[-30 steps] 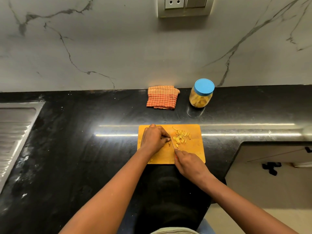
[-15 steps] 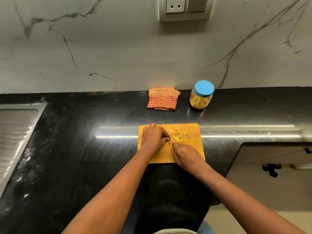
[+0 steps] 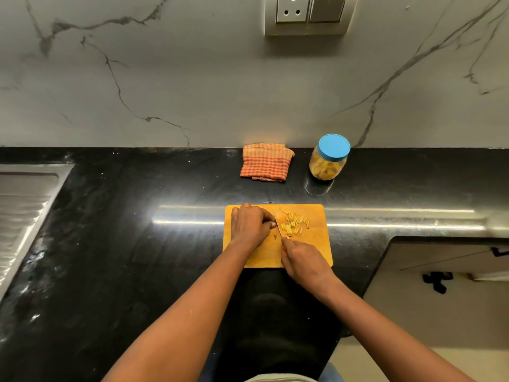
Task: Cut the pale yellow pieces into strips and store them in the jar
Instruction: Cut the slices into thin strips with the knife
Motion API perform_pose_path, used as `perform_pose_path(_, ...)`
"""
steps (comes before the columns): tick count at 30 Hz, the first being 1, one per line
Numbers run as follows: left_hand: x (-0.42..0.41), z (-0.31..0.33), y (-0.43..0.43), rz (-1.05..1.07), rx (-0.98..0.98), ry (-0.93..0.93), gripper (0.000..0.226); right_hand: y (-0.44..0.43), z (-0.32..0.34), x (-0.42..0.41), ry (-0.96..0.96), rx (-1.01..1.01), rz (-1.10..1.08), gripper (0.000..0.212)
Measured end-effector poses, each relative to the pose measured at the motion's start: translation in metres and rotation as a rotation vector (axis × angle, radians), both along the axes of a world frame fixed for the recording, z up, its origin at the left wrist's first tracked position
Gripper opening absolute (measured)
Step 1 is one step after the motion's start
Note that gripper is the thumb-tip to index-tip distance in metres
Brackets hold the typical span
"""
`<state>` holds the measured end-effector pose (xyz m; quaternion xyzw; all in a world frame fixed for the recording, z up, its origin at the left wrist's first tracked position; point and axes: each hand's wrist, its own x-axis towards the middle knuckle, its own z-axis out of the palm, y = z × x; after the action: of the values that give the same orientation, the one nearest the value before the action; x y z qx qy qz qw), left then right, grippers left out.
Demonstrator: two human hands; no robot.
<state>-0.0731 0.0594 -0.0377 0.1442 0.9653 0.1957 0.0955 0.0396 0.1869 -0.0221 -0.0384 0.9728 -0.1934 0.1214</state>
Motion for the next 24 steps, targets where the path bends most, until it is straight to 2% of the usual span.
perform_pose_path(4, -0.004, 0.000, -0.001, 0.027, 0.041, -0.037, 0.015, -0.001, 0.003, 0.003, -0.008, 0.023, 0.004, 0.038)
perform_pose_path(10, -0.010, 0.005, 0.000, 0.035, 0.058, -0.098, 0.029, -0.003, 0.009, 0.006, -0.026, 0.032, 0.016, 0.029)
perform_pose_path(13, -0.012, 0.007, 0.001, 0.011, 0.035, -0.113, 0.028, -0.002, 0.011, 0.008, -0.046, 0.047, 0.020, 0.026)
perform_pose_path(17, -0.014, 0.008, 0.002, 0.010, 0.015, -0.130, 0.021, 0.001, 0.013, 0.014, -0.058, 0.037, 0.016, 0.027)
perform_pose_path(24, -0.014, 0.009, 0.004, 0.011, 0.012, -0.152, 0.019, 0.001, 0.014, 0.015, 0.042, -0.033, -0.057, 0.034)
